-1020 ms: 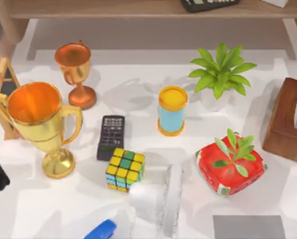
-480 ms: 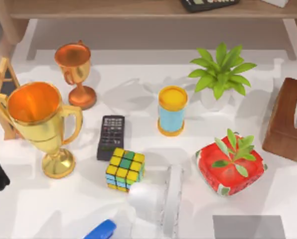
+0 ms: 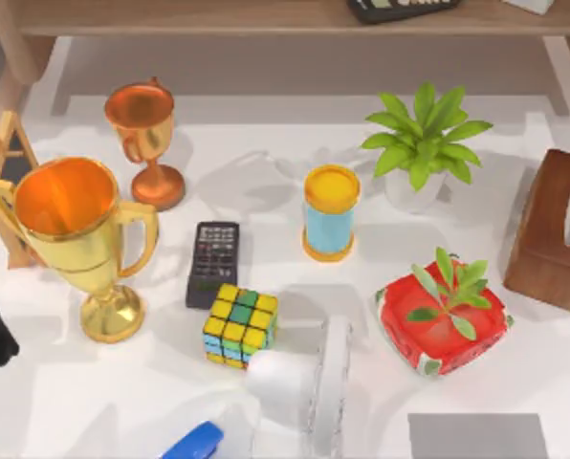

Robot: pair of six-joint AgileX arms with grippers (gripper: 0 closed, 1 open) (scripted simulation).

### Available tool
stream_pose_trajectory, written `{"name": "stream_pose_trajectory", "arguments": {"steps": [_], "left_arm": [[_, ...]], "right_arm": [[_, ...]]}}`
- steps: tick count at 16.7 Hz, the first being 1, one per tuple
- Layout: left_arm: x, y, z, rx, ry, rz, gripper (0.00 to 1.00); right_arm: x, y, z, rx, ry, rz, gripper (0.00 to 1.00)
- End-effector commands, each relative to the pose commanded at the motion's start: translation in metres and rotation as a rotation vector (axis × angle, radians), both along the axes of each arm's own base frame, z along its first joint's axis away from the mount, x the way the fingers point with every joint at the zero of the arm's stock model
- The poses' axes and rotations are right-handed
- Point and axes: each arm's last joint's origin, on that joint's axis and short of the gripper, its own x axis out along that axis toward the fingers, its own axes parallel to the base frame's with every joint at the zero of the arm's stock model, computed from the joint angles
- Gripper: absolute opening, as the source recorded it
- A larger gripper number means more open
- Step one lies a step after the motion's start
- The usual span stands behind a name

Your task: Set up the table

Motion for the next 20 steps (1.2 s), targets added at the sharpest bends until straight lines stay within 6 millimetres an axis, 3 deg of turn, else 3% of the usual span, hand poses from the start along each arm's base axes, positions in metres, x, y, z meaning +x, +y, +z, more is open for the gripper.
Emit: {"name": "stream_pose_trajectory", "arguments": {"steps": [3,7,13,17,20], "left_arm": [[0.000,0.000,0.000,0.000,0.000,0.000,1.00],[0.000,0.000,0.000,0.000,0.000,0.000,1.00],[0.000,0.000,0.000,0.000,0.000,0.000,1.00],[0.000,0.000,0.000,0.000,0.000,0.000,1.00],[0.000,0.000,0.000,0.000,0.000,0.000,1.00]], "right_arm": [[-0.033,0.046,0.016,0.055,-0.032,-0.039,0.00],[-0.083,0.125,0.003,0.140,0.036,-0.034,0.00],[-0.174,0.232,-0.065,0.143,0.277,0.082,0.00],[-0.228,0.275,-0.113,0.059,0.390,0.179,0.00],[-0.255,0.293,-0.139,0.005,0.417,0.235,0.00]]}}
